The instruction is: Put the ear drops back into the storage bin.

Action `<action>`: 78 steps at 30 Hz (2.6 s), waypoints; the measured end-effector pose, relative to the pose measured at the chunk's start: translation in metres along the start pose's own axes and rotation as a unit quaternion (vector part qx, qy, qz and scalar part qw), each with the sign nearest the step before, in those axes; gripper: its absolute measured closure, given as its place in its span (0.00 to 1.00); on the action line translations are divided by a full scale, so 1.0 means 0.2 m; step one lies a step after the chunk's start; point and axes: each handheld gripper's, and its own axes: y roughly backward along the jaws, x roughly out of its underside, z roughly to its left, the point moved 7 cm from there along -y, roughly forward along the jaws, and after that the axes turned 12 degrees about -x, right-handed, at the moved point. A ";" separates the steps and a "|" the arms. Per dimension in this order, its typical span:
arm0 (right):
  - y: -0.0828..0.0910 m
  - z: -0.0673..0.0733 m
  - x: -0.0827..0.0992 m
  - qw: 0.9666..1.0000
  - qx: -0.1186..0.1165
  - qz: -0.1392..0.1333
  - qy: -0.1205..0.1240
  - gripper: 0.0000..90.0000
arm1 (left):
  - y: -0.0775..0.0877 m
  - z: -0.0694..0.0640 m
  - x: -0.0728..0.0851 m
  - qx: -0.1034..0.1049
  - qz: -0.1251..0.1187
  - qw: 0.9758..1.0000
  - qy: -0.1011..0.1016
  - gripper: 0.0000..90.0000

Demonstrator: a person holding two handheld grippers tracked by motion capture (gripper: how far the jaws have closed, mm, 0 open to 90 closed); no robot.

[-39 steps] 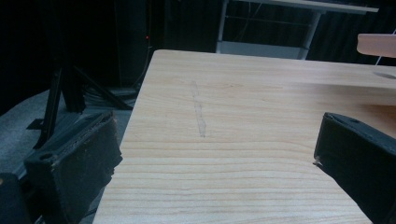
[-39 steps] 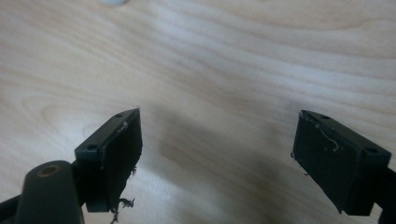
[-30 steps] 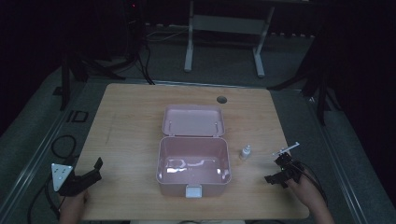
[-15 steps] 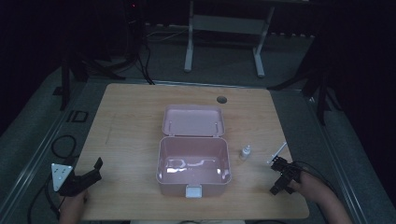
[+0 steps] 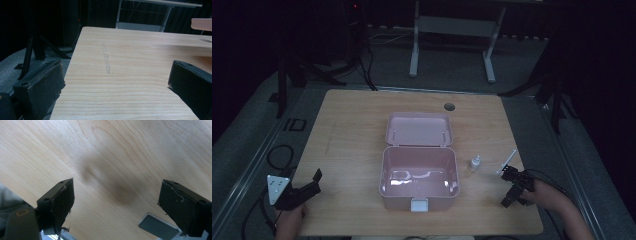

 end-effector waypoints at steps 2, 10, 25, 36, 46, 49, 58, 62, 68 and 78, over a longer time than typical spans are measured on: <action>0.00 0.00 -0.02 1.000 0.008 0.009 0.008 0.14 | 0.00 0.00 0.00 0.000 0.000 1.000 0.000 0.01; 0.02 0.01 -0.10 1.000 -0.006 0.003 0.020 0.14 | 0.00 0.00 0.00 0.000 0.000 1.000 0.000 0.01; 0.08 -0.01 -0.31 1.000 0.002 -0.007 0.030 0.15 | 0.00 0.00 0.00 0.001 0.000 1.000 0.000 0.01; 0.14 0.00 -0.46 0.999 0.015 -0.016 0.029 0.16 | 0.00 0.00 0.00 0.002 0.000 1.000 0.000 0.01; 0.12 0.01 -0.59 0.999 0.005 -0.014 0.029 0.19 | 0.00 0.00 0.00 0.003 0.000 1.000 0.000 0.01; 0.10 0.01 -0.64 1.000 0.006 -0.009 0.027 0.25 | 0.00 0.00 0.00 0.004 0.001 1.000 0.000 0.01; 0.10 0.01 -0.72 1.000 0.008 -0.009 0.028 0.44 | 0.00 0.00 0.00 0.004 0.000 1.000 0.000 0.01; 0.09 0.01 -0.73 1.000 0.006 -0.004 0.026 0.48 | 0.00 0.00 0.00 0.004 0.000 1.000 0.000 0.01; 0.06 0.00 -0.74 1.000 0.000 0.009 0.022 0.60 | 0.00 0.00 0.00 0.004 0.000 1.000 -0.001 0.01; 0.08 0.00 -0.73 0.999 0.008 0.019 0.043 0.66 | 0.00 0.00 0.00 0.003 0.000 1.000 -0.002 0.01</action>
